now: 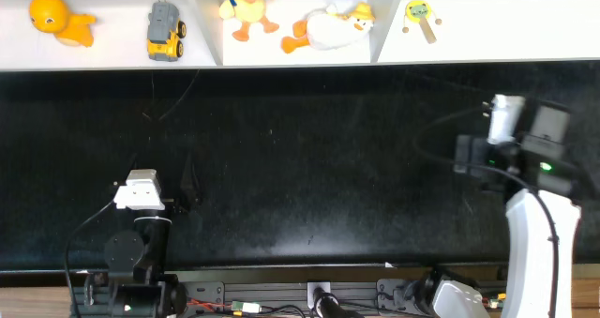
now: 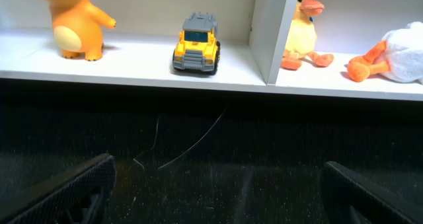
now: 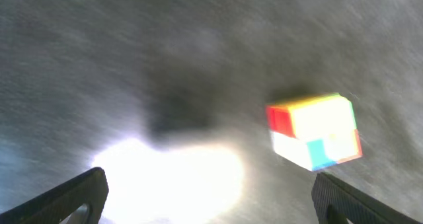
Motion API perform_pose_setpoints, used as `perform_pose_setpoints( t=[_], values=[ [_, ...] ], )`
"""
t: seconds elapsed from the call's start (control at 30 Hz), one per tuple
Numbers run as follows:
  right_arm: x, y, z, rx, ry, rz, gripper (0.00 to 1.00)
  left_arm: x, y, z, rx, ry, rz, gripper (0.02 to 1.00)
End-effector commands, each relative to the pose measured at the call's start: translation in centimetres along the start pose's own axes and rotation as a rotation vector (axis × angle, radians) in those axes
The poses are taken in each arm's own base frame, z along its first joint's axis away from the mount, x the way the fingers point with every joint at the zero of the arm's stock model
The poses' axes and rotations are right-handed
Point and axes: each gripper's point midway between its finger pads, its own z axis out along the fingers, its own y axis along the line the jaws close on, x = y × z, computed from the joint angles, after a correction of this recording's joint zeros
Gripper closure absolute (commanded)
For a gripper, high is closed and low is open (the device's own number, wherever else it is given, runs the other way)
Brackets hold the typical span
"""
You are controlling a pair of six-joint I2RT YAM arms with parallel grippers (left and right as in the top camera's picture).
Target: Store Toys
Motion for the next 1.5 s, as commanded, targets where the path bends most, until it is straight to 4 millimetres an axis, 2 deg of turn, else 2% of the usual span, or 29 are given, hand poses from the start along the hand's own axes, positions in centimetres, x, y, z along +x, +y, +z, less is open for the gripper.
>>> perform_pose_setpoints(
  t=[0.03, 0.13, 0.3, 0.43, 0.53, 0.8, 1.1, 1.5],
  values=[
    [3.3, -4.2, 0.0, 0.001, 0.056, -0.06, 0.003, 0.0, 0.0, 0.0, -0.001, -0.004, 0.019, 0.02],
    [5.4, -6.2, 0.1, 0.012, 0.111, -0.062, 0.005, 0.0, 0.0, 0.0, -0.001, -0.004, 0.019, 0.02],
    [7.4, -9.0, 1.1, 0.02, 0.154, -0.046, 0.003, 0.0, 0.0, 0.0, -0.001, -0.004, 0.019, 0.02],
    [7.6, -11.1, 2.6, 0.022, 0.128, -0.036, 0.003, 0.0, 0.0, 0.0, -0.001, -0.004, 0.019, 0.02],
    [7.1, -11.7, 3.7, 0.0, 0.091, -0.063, 0.003, 0.0, 0.0, 0.0, -0.001, -0.004, 0.019, 0.023],
    [4.1, -10.8, 5.6, -0.089, -0.053, -0.086, 0.003, 0.0, 0.0, 0.0, -0.001, -0.004, 0.019, 0.02],
    [3.4, -9.8, 8.2, -0.169, -0.079, -0.092, 0.005, 0.0, 0.0, 0.0, -0.001, -0.004, 0.019, 0.02],
    [1.9, -8.0, 9.4, -0.218, -0.102, -0.118, 0.003, 0.0, 0.0, 0.0, -0.001, -0.004, 0.019, 0.02]
  ],
)
